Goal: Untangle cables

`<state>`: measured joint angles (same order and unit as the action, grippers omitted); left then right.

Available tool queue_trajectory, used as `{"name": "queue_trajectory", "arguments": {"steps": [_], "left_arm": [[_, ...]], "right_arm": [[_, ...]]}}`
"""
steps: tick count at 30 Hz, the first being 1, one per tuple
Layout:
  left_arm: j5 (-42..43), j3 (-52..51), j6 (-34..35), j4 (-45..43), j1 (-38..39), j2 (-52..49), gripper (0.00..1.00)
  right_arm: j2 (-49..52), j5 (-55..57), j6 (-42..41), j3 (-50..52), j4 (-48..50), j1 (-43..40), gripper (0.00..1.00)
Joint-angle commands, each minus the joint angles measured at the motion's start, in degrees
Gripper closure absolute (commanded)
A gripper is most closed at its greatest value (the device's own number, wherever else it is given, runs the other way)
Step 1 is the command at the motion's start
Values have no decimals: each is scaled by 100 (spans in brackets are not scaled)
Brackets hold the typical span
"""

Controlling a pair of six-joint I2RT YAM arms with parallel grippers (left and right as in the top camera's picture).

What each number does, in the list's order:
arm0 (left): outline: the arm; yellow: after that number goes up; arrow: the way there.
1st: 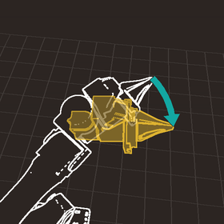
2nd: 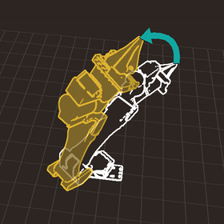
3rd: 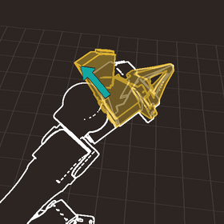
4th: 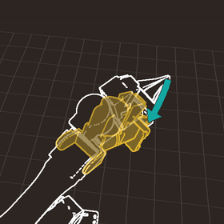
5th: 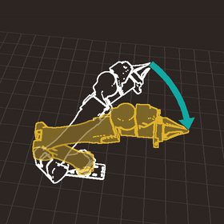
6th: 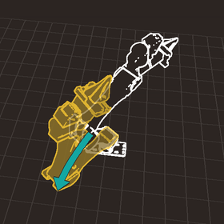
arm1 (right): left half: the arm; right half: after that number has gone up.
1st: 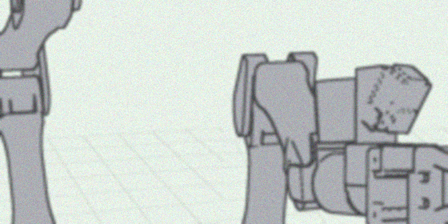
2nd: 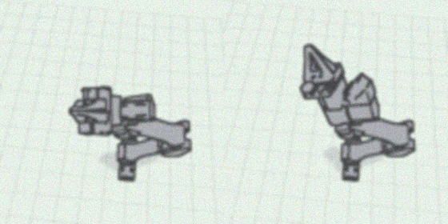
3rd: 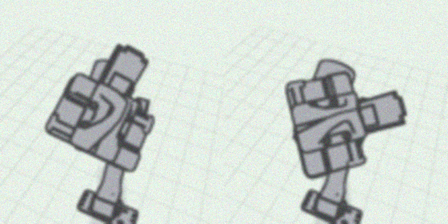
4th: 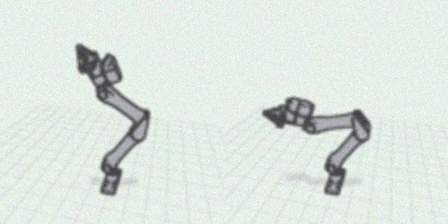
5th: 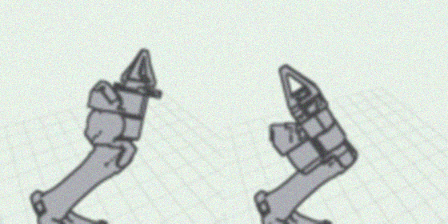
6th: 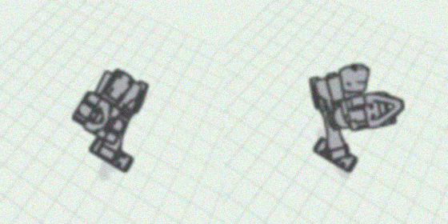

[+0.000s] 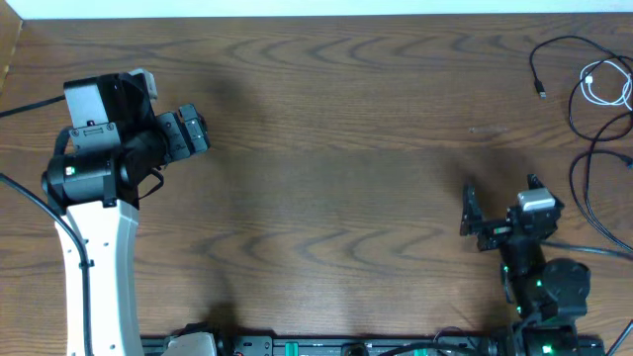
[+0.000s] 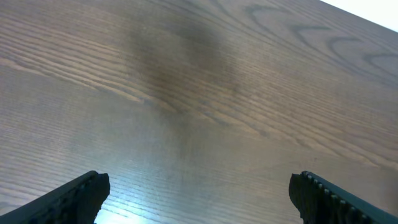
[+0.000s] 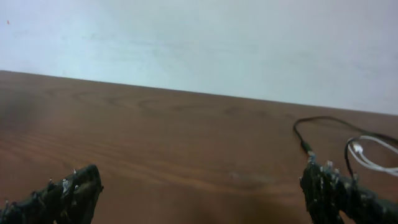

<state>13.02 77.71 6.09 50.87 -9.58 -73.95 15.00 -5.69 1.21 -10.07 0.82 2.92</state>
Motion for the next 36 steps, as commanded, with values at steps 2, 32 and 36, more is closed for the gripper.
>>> {"name": "queue_trajectory", "arguments": {"steps": [2, 32, 36], "left_arm": [[4, 15, -28, 9, 7, -20, 2], [4, 15, -28, 9, 7, -20, 2], [4, 15, -28, 9, 7, -20, 2]], "right_arm": [[-566, 111, -254, 457, 28, 20, 1], [-1471, 107, -247, 975, -485, 17, 1], [-1471, 107, -247, 975, -485, 17, 1]]}}
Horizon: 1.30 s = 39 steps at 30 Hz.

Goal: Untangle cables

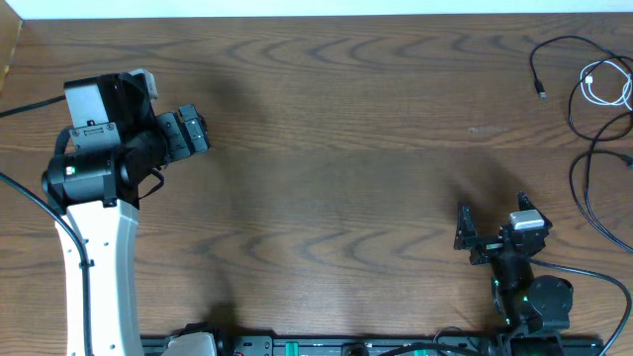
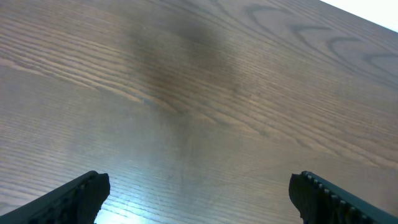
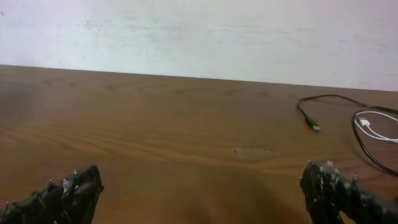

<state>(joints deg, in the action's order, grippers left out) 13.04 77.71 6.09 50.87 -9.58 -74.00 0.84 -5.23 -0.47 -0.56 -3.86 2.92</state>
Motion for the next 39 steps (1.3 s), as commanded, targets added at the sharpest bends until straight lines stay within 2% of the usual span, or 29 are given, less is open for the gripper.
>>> {"name": "queue_trajectory", "arguments": {"steps": [1, 13, 18, 20, 24, 29, 34, 39], "left_arm": [[2, 15, -28, 9, 7, -15, 2], [-17, 7, -28, 55, 7, 22, 2], [-282, -260, -101, -140, 13, 597, 2], [-302, -629, -96, -551, 26, 966, 2], [-302, -1910, -96, -2085, 114, 1985, 2], [-348, -4033, -96, -4081, 131, 3670, 2], [-509, -5595, -98, -5121, 131, 4994, 2], [-682, -6675, -118, -5425, 131, 6151, 2]], "right_arm": [[-57, 61, -79, 24, -17, 17, 1], [-55, 61, -79, 24, -17, 17, 1], [-55, 61, -79, 24, -17, 17, 1], [-57, 61, -79, 24, -17, 17, 1], [-55, 61, -79, 24, -17, 17, 1], [-55, 61, -79, 24, -17, 17, 1], [-55, 61, -79, 24, -17, 17, 1], [-55, 61, -79, 24, -17, 17, 1]]}}
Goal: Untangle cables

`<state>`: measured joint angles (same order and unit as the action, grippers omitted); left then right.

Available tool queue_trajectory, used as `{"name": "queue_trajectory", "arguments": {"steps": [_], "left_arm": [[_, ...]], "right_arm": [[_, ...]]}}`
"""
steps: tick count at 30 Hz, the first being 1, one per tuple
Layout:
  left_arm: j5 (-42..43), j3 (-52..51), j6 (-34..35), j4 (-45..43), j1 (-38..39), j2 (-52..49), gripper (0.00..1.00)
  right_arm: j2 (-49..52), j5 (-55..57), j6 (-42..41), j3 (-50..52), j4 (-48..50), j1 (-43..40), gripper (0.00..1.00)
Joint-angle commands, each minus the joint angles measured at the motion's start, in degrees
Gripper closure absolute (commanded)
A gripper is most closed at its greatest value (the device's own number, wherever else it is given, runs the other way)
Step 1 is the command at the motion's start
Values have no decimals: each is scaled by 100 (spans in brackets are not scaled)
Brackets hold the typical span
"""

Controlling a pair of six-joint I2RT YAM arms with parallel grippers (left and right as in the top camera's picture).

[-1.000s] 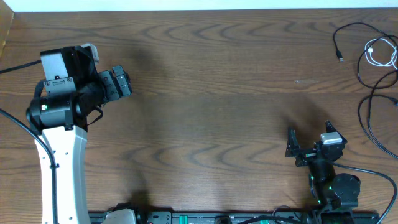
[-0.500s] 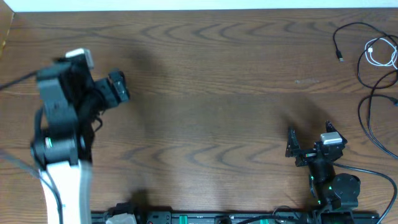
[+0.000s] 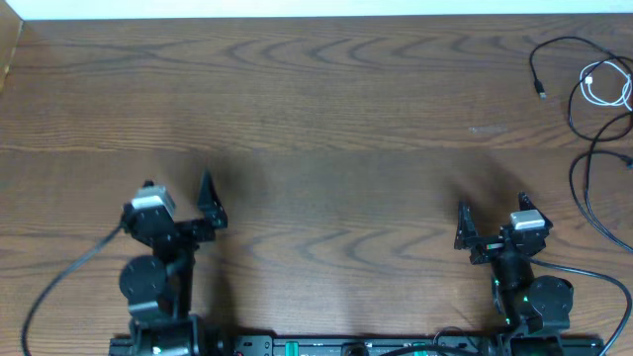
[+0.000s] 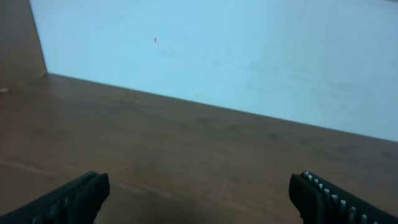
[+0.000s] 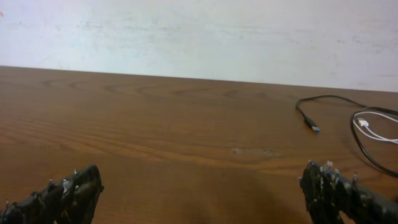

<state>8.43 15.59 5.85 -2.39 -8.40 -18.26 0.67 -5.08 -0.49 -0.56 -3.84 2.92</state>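
Observation:
The cables lie at the table's far right: a black cable (image 3: 554, 47) ending in a USB plug (image 3: 541, 91), a coiled white cable (image 3: 605, 84), and black loops (image 3: 591, 163) running off the edge. In the right wrist view the black plug (image 5: 313, 125) and white cable (image 5: 373, 126) lie far ahead on the right. My right gripper (image 3: 492, 213) (image 5: 199, 196) is open and empty near the front edge, well short of the cables. My left gripper (image 3: 178, 195) (image 4: 199, 196) is open and empty at the front left.
The brown wooden table (image 3: 326, 129) runs back to a pale wall (image 5: 199, 31). A wooden side panel (image 4: 15, 37) stands at the far left. Both arms sit folded by the front edge beside an equipment rail (image 3: 346, 346).
My left arm was extended over the table's upper left, camera looking down at the wood. It now sits folded at the front left, looking toward the wall. The right arm has not moved.
At first my left arm reached over the upper left and my right gripper hovered open a little out from the front edge. Then the right arm sat lower and closer to the front. Now the left arm is folded back too, both grippers open throughout.

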Motion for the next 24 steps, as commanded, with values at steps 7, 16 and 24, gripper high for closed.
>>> {"name": "queue_trajectory", "arguments": {"steps": [7, 16, 24], "left_arm": [[-380, -1237, -92, -94, 13, 1397, 2], [-496, -1537, -116, 155, 13, 1716, 2], [-505, -1537, -131, 627, 13, 1821, 2]], "right_arm": [[-37, 46, -76, 24, -20, 17, 1], [-39, 46, -76, 24, -20, 17, 1], [-37, 46, -76, 24, -20, 17, 1]]}}
